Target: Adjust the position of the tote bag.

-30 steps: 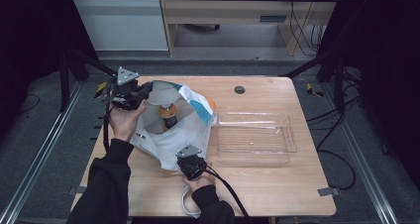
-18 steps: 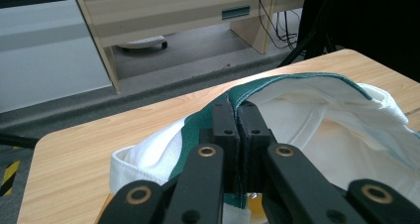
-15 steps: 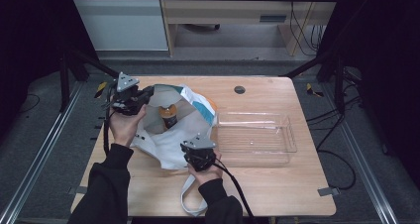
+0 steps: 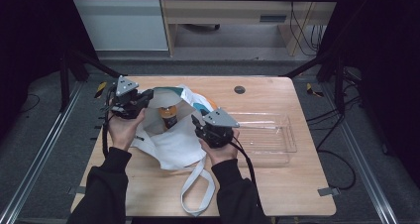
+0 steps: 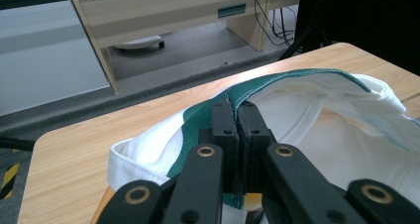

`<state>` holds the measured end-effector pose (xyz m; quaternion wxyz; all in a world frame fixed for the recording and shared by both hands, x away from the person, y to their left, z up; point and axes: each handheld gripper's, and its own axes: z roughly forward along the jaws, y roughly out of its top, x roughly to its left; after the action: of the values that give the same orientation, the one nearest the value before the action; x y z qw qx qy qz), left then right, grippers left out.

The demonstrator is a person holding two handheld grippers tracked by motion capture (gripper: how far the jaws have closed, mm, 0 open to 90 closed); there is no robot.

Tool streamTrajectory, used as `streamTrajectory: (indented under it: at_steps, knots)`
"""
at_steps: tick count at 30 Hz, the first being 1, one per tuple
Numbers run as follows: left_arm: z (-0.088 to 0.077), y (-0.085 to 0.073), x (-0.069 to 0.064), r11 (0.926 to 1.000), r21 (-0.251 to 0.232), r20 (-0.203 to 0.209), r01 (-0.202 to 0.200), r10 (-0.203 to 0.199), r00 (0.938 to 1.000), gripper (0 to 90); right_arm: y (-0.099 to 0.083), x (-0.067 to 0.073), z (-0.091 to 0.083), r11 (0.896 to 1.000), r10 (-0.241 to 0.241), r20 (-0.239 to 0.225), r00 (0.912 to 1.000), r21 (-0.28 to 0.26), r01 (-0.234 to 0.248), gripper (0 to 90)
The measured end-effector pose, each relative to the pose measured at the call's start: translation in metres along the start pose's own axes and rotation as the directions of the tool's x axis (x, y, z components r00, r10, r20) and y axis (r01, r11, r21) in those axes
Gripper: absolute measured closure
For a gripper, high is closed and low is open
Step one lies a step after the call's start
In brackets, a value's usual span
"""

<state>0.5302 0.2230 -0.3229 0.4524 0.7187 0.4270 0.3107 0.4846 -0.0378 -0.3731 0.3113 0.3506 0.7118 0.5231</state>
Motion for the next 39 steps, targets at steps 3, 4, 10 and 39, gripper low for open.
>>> streamTrajectory:
  at_steps: [3,4,10,39]
  knots:
    - [-0.001,-0.002,0.0,1.0,-0.001,0.003,-0.002,0.002,1.0,88.0,0.005,-0.004,0.005,1.0,-0.021,0.017,0.9996,0.011,0.02,57.2]
    - [-0.001,-0.003,0.0,1.0,0.0,0.005,-0.002,0.002,1.0,88.0,0.005,-0.005,0.008,0.999,-0.03,0.019,0.9994,0.022,0.03,57.0]
    - [-0.002,-0.006,0.0,0.9999,0.002,0.014,-0.013,0.013,0.9998,87.9,0.001,-0.005,0.022,0.994,-0.055,0.028,0.9981,0.095,0.052,69.7]
    - [-0.007,-0.037,0.008,0.9887,0.085,-0.052,-0.123,0.128,0.9904,79.0,0.002,-0.006,0.023,0.994,-0.015,0.039,0.9991,0.108,0.011,86.1]
